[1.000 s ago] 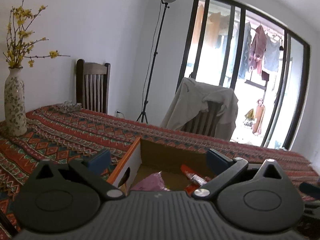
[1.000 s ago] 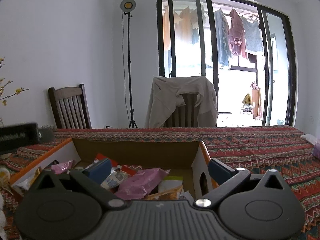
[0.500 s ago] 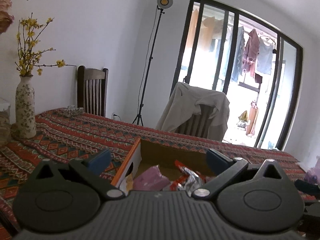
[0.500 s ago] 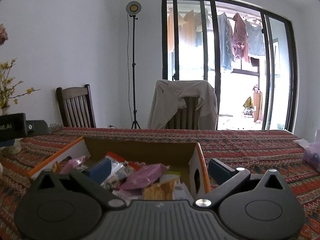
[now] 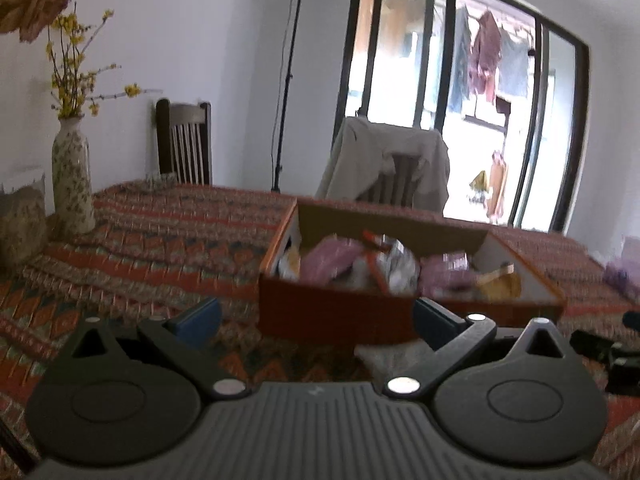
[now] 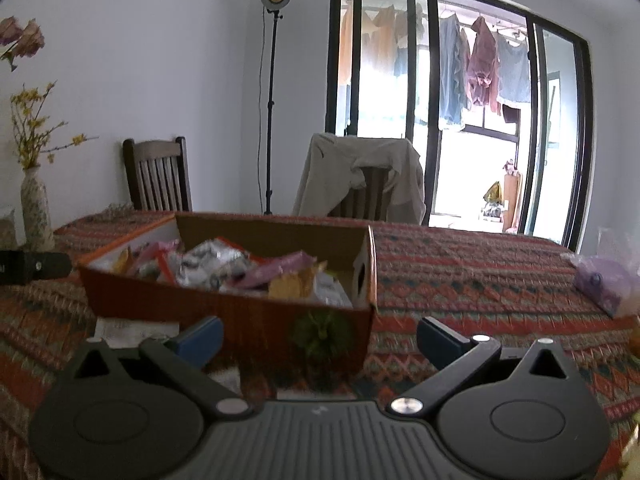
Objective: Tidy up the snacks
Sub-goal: 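Move both tools back over the snack pile, then grasp a white printed wrapper with the right tool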
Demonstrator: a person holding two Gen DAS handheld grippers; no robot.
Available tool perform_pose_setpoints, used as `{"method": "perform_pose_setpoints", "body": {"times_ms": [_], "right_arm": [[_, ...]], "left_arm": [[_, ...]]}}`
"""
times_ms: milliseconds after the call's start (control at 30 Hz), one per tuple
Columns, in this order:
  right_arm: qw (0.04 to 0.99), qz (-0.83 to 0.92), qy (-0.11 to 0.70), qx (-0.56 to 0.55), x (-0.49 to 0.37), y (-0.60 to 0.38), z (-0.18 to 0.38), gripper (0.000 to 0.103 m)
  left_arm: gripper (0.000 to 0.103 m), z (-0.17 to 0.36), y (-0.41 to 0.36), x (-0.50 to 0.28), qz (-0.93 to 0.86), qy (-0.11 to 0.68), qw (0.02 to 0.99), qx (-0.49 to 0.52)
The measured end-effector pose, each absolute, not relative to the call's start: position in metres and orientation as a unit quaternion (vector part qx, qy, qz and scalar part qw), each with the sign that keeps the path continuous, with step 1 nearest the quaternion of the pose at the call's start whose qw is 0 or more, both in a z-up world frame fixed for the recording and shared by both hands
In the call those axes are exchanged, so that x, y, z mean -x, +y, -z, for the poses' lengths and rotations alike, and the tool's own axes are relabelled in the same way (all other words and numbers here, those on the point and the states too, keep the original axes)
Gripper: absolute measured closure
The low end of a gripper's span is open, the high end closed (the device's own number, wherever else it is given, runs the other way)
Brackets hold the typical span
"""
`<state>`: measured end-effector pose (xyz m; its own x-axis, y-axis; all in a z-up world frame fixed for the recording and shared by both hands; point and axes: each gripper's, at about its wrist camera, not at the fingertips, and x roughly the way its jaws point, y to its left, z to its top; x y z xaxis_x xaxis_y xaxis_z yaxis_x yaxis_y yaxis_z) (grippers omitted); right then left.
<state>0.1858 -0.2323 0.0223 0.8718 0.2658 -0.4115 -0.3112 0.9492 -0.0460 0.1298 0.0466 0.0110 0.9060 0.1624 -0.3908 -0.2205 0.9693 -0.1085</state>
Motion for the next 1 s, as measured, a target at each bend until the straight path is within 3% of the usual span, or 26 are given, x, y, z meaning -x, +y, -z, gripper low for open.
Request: {"method": "perform_pose_setpoints", "body": {"times_ms": [367,733,1000], "right_arm": [[0.955,-0.142,0.250,0.067,-0.170,-0.246,-0.002,0.000],[0.937,-0.124,0.312,0.093,-0.209,-0.229,0.013,0.001],[0.928,-0.130,0.340,0.078,-0.226,-0.226,0.025,0.020]], "left_arm": [[0.000,0.032,0.061,-0.118,-0.102,0.239,0.963,0.074],[0.000,0.031,0.057,-0.114,-0.110,0.216,0.968,0.065],[0.000,0.032,0.061,-0.114,-0.105,0.218,0.967,0.079]]}}
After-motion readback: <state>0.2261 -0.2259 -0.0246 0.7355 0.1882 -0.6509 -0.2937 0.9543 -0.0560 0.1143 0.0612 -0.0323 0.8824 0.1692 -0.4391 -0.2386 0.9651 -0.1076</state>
